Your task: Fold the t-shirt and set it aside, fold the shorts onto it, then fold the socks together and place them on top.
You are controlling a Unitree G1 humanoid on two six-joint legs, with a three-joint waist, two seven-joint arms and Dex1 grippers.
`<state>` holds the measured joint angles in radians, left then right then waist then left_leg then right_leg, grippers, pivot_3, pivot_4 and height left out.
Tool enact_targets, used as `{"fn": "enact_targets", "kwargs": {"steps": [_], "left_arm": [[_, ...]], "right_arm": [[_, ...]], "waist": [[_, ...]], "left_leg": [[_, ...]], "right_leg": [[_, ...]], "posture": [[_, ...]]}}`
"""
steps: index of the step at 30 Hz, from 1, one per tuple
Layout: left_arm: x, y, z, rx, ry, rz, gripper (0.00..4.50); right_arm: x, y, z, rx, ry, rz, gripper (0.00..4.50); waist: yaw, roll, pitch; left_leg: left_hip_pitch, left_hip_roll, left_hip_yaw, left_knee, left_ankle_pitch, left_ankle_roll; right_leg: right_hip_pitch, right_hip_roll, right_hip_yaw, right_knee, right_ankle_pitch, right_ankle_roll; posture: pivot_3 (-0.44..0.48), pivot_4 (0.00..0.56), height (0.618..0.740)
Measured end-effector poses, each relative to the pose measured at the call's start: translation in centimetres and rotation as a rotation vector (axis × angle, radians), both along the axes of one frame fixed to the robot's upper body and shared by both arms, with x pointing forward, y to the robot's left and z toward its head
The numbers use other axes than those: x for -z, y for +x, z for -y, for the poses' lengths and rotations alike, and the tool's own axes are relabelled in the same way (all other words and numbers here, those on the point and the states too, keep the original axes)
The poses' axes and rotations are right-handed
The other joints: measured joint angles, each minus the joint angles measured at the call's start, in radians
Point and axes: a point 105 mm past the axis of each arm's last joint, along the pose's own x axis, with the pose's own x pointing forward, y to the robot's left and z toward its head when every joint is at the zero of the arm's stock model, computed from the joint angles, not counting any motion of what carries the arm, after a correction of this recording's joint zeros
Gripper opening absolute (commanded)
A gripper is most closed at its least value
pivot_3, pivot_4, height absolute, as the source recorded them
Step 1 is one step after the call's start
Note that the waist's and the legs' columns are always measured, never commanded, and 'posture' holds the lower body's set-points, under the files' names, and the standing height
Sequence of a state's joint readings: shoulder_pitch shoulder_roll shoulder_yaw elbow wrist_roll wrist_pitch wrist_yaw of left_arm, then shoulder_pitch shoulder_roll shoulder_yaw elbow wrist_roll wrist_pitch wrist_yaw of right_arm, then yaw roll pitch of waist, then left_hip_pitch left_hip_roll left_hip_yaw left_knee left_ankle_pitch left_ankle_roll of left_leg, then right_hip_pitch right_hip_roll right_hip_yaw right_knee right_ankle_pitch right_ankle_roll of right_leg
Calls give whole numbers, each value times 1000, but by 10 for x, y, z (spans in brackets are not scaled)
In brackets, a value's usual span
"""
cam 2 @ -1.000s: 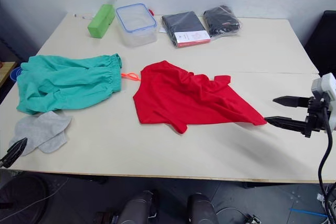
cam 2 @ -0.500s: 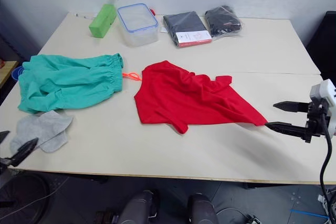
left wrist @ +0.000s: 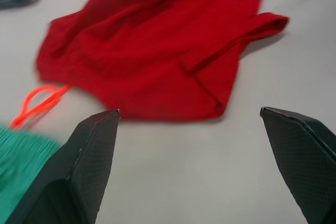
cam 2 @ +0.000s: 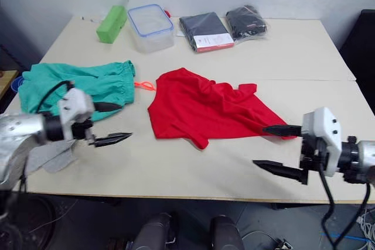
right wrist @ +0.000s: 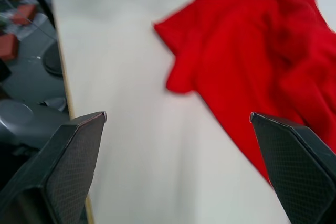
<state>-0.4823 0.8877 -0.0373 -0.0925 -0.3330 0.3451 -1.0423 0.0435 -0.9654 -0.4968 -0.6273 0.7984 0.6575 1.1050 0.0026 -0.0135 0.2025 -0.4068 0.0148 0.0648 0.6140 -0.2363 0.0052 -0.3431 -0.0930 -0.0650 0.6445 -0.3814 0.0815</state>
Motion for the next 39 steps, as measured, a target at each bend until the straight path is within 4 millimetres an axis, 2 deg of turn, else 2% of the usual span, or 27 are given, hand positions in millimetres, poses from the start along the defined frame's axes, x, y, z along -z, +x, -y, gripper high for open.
{"fn": "enact_targets", "kwargs": {"steps": [5,8,12,15,18,27,31,34,39], "left_arm": [[6,42,23,129,105,59,4500],[8,57,39,232,159,76,4500],[22,63,54,344,221,58,4500],[24,65,65,399,216,50,3934],[26,69,69,413,239,55,3020],[41,72,74,429,292,61,3020],[41,75,77,430,320,104,3020],[39,80,81,418,343,163,2456],[43,84,83,409,395,223,834]], "right_arm": [[-3,-4,-27,-4,89,34,4472],[10,2,-41,43,116,29,4472],[19,13,-41,146,117,44,4472],[20,17,-39,184,114,60,4500],[21,18,-39,206,133,50,4500],[20,16,-36,235,168,27,4500],[19,17,-32,256,166,34,4500],[20,16,-32,259,165,29,4500],[20,14,-33,254,165,26,4500]], "waist": [[1,-5,2],[1,-7,1],[-2,-7,2],[-1,-7,2],[-2,-8,2],[-2,-8,2],[-2,-8,2],[-2,-9,2],[-3,-9,3]], "left_leg": [[0,0,0,2,2,1],[0,-1,0,3,2,2],[-2,0,1,6,2,2],[-4,0,0,8,2,2],[-4,0,0,10,1,3],[-5,0,-1,15,-3,10],[-6,0,-1,16,-3,10],[-6,0,-1,16,-3,10],[-6,0,-1,16,-3,10]], "right_leg": [[0,0,0,2,1,1],[0,0,0,2,1,2],[-2,0,0,2,1,2],[-2,0,0,3,1,2],[-1,0,0,4,1,2],[-2,-1,0,9,1,3],[-3,-1,-1,9,1,3],[-3,-1,-1,9,1,3],[-3,-1,-1,10,1,3]], "posture": [[0,150,740],[0,150,740],[0,150,740],[0,150,740],[0,150,740],[0,150,740],[0,150,740],[0,150,740],[0,150,740]]}}
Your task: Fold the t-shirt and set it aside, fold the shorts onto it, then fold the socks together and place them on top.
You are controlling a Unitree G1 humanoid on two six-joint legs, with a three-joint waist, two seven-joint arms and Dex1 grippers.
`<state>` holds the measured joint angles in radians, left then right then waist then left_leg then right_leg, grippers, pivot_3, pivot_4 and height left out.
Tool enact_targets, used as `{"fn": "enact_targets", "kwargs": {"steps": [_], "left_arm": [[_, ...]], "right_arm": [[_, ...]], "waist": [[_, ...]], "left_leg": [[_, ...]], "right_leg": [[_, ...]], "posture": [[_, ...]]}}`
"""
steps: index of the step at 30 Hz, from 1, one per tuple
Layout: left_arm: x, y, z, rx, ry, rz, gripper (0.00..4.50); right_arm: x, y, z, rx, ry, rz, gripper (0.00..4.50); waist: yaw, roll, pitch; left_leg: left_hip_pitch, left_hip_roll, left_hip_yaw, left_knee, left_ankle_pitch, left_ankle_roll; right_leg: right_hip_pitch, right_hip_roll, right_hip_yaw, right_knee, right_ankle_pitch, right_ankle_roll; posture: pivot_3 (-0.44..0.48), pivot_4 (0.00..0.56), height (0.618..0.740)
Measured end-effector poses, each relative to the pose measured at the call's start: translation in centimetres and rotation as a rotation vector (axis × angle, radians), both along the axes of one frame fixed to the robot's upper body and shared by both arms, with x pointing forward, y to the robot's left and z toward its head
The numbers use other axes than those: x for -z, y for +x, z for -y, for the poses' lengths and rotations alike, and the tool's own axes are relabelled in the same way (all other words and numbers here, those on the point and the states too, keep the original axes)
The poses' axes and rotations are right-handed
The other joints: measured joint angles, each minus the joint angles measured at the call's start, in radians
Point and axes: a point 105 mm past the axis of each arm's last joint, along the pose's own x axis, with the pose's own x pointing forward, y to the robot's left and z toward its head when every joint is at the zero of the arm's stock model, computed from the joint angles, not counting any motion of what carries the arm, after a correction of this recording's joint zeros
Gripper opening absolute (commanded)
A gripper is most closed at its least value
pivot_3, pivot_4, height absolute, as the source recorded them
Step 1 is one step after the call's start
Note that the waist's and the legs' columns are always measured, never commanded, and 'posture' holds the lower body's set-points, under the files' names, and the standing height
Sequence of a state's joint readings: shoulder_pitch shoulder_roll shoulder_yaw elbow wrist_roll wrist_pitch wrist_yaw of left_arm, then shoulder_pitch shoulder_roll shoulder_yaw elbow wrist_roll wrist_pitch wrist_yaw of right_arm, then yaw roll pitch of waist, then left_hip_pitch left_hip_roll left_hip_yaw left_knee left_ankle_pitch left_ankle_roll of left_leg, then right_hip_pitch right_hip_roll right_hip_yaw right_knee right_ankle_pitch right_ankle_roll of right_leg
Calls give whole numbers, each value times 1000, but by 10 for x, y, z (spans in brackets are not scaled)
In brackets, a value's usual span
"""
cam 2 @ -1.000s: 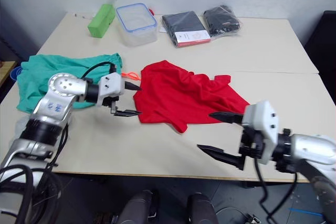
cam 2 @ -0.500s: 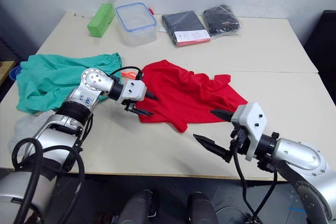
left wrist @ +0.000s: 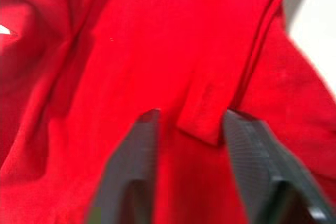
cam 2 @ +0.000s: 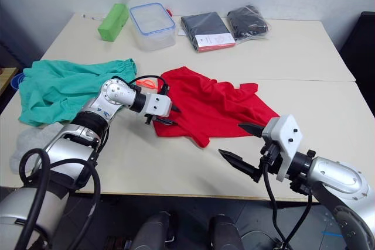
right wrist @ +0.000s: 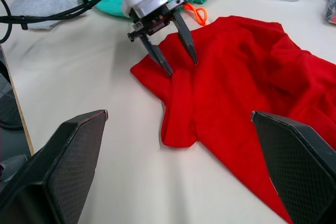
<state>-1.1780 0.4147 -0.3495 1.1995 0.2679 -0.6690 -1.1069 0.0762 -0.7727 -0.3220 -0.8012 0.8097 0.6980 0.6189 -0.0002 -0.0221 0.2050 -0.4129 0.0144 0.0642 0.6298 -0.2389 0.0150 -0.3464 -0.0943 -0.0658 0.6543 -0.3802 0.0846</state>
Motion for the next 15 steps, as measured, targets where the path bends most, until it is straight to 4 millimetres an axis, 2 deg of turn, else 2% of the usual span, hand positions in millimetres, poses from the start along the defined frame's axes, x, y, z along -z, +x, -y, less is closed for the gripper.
{"fn": "enact_targets", "kwargs": {"steps": [2,3,8,15], "left_arm": [[2,-1,1,12,12,-4,194],[4,-2,1,17,17,-15,50],[6,-6,1,34,18,-55,50],[0,-14,-2,63,-26,-149,50]], "right_arm": [[3,-1,1,6,-2,-14,4500],[6,-2,3,11,-11,-23,4500],[21,1,20,79,-127,-47,4500],[39,26,83,262,-416,-17,4500]], "waist": [[1,0,0],[1,0,0],[1,0,0],[0,0,0]], "left_leg": [[0,0,0,0,0,0],[0,0,0,0,0,0],[0,0,0,1,0,0],[0,-1,3,2,2,-3]], "right_leg": [[0,0,0,0,0,0],[0,0,0,0,0,0],[0,0,0,0,0,0],[-1,0,-6,2,0,0]], "posture": [[0,150,740],[0,150,740],[0,150,740],[0,150,740]]}}
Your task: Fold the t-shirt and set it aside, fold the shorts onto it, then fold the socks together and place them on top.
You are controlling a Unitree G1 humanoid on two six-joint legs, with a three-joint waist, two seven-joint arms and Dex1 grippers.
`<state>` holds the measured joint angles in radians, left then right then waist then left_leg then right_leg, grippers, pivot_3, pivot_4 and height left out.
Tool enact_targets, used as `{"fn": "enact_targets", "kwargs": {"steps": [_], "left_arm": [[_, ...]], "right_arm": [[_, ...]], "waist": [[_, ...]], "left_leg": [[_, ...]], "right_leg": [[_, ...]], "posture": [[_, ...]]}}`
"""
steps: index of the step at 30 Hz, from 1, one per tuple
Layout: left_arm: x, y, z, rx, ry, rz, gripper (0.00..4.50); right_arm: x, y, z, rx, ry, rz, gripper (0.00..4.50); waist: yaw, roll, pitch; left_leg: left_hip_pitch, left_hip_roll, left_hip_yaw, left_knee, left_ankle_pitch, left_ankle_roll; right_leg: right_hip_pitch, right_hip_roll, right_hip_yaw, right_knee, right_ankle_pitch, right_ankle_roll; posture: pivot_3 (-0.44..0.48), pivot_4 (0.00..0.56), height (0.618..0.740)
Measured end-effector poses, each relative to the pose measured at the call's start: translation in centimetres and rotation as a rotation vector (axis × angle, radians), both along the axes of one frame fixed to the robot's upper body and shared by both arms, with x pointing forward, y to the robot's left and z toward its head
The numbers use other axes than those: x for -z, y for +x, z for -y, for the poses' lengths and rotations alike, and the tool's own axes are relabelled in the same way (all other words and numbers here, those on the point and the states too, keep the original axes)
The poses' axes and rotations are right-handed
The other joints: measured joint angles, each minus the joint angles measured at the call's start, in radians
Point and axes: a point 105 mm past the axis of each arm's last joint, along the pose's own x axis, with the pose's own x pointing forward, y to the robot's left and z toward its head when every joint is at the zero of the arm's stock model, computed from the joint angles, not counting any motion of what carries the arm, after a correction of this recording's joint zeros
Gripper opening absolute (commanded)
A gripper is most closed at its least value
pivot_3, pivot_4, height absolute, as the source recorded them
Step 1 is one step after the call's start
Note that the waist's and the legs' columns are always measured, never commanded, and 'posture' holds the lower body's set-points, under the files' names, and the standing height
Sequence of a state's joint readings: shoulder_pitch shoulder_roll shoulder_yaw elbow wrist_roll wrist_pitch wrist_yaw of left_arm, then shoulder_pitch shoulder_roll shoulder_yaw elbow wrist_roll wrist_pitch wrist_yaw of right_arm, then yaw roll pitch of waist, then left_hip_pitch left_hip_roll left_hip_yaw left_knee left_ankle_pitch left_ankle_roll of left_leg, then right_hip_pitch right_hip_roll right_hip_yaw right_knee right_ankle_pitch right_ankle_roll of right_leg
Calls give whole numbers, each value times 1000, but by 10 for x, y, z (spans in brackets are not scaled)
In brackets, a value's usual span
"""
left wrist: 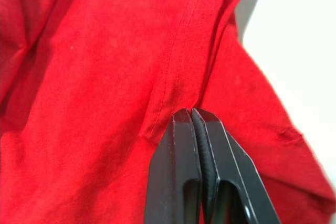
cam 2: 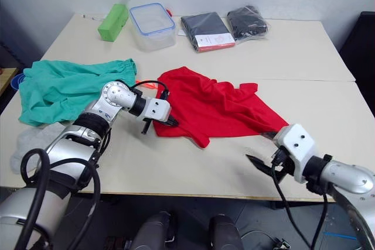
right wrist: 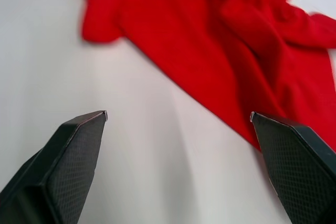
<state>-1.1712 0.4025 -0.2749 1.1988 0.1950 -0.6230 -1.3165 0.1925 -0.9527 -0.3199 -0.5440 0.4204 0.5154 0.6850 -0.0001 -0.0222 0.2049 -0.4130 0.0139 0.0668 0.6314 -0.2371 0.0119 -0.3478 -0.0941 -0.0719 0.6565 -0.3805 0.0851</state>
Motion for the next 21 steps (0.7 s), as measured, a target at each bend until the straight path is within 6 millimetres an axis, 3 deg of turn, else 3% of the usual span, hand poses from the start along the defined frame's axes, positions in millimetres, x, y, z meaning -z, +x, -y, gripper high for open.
{"fn": "enact_targets", "kwargs": {"steps": [7,9,16,21], "left_arm": [[-28,-17,-2,51,-123,-99,50],[-31,-24,-4,45,-151,-118,0],[-32,-53,-12,38,-135,-175,0],[-31,-65,-15,25,-118,-217,0]], "right_arm": [[1,29,67,52,-357,67,4500],[4,37,73,34,-428,87,4102],[9,54,70,-81,-548,129,1871],[19,58,60,-120,-513,118,1871]], "waist": [[-5,0,0],[-8,0,0],[-9,1,0],[-4,1,0]], "left_leg": [[1,1,1,0,1,-1],[2,1,1,0,2,-2],[4,1,0,0,2,-3],[5,1,0,0,2,-2]], "right_leg": [[0,0,1,1,0,0],[0,0,6,2,0,0],[3,0,10,2,0,0],[5,0,10,1,0,0]], "posture": [[0,150,740],[0,150,740],[0,150,740],[0,150,740]]}}
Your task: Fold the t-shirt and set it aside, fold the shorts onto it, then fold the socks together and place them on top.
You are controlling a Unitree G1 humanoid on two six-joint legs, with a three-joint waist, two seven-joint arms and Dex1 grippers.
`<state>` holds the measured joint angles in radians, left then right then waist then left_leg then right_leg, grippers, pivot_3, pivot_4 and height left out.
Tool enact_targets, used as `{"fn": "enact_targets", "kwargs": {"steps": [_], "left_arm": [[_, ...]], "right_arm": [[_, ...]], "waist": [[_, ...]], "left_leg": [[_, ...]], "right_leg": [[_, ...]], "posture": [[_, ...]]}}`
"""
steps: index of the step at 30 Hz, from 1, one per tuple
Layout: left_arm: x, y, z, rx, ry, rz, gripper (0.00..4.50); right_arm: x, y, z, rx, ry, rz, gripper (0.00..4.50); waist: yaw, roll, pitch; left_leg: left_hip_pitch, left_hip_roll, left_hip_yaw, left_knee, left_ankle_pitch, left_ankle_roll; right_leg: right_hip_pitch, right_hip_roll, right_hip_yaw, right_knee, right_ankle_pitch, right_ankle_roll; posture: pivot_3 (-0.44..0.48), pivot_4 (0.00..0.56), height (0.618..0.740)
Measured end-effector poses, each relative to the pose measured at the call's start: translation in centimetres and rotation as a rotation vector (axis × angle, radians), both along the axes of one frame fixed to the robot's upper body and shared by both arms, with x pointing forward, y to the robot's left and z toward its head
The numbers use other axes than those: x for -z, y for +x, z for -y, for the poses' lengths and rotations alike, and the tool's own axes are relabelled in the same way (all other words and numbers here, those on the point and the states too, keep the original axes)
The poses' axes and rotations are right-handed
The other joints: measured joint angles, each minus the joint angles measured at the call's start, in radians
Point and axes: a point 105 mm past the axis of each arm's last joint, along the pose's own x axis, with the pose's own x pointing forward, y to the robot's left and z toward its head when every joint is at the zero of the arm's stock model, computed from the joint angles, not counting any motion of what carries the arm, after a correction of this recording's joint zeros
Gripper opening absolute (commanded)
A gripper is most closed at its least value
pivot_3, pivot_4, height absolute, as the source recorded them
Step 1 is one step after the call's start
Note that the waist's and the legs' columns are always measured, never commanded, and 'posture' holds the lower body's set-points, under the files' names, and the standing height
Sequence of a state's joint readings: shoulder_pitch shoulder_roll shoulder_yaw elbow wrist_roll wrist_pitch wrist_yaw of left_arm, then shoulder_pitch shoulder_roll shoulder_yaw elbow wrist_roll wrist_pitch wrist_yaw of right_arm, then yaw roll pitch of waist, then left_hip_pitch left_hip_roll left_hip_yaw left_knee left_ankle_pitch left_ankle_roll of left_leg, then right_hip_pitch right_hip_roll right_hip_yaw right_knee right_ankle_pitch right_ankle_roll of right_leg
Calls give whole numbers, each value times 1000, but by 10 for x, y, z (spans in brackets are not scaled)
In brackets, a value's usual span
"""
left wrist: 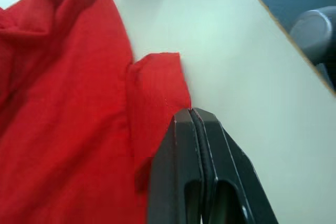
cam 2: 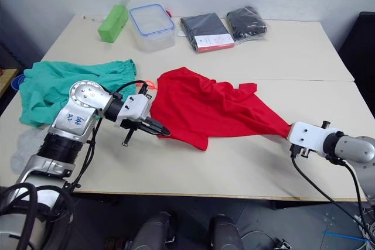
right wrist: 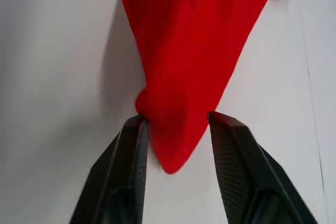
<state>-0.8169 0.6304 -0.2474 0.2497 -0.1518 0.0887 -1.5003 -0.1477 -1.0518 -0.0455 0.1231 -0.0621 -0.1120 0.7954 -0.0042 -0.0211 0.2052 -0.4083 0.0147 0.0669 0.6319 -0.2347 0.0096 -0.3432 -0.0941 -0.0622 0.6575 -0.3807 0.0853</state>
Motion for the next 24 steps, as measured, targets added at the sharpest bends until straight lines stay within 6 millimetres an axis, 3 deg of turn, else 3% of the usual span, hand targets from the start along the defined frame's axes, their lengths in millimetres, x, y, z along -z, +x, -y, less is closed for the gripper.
{"fn": "enact_targets", "kwargs": {"steps": [9,15,21,24], "left_arm": [[2,-4,-4,-16,26,-17,0],[1,-4,-4,-20,25,-28,0],[-2,-11,-5,-31,9,-73,0],[1,-15,-10,-46,12,-102,0]], "right_arm": [[9,-5,-1,-33,-26,-41,1871],[8,5,8,24,-47,16,1871],[15,14,13,69,-10,47,10],[15,13,12,53,-4,40,10]], "waist": [[2,0,0],[-1,0,0],[-1,0,0],[-1,0,0]], "left_leg": [[0,0,0,0,0,0],[1,0,0,0,0,0],[1,0,0,0,0,0],[1,0,0,0,0,0]], "right_leg": [[0,0,0,0,0,0],[0,0,0,0,0,0],[0,0,1,1,0,0],[0,0,1,1,0,0]], "posture": [[0,150,740],[0,150,740],[0,150,740],[0,150,740]]}}
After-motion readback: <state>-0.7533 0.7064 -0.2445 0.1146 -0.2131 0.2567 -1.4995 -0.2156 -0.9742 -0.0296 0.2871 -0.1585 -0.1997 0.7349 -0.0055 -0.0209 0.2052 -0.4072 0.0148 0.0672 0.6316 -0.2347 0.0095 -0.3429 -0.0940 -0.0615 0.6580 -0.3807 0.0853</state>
